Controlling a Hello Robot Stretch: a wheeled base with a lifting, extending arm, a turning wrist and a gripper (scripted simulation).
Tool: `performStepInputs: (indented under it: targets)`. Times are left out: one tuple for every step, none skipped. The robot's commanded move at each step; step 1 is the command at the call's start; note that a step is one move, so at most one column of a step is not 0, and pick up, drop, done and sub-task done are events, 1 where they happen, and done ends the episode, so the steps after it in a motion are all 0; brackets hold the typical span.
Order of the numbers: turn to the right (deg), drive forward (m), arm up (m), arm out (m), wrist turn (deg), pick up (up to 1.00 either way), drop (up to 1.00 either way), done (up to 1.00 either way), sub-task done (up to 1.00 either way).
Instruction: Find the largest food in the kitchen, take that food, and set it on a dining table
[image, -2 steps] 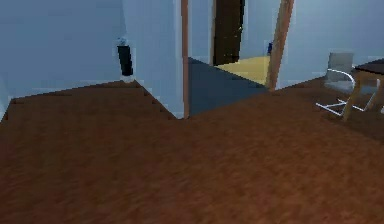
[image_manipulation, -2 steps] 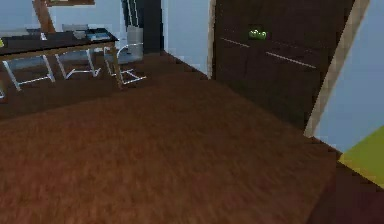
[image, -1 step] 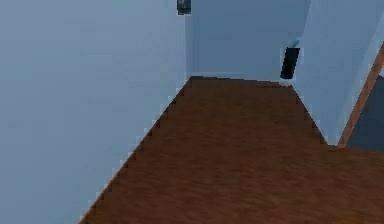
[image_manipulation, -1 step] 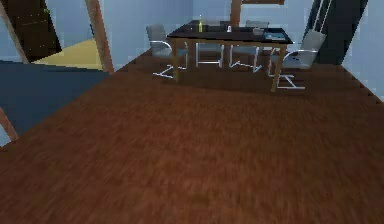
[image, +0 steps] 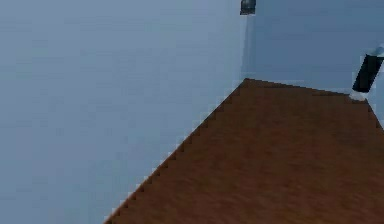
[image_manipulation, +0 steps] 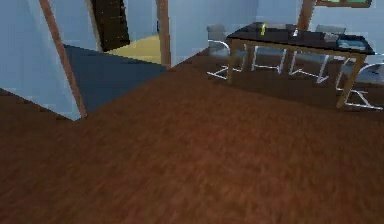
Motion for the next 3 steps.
performStepInputs:
  targets:
    - [0.0, 0.4, 0.0, 0.0, 0.0, 0.0, 0.0, 0.0, 0.0]
    - [-45.0, 0.0, 0.0, 0.0, 0.0, 0.0, 0.0, 0.0, 0.0]
    - [-45.0, 0.0, 0.0, 0.0, 0.0, 0.0, 0.0, 0.0, 0.0]
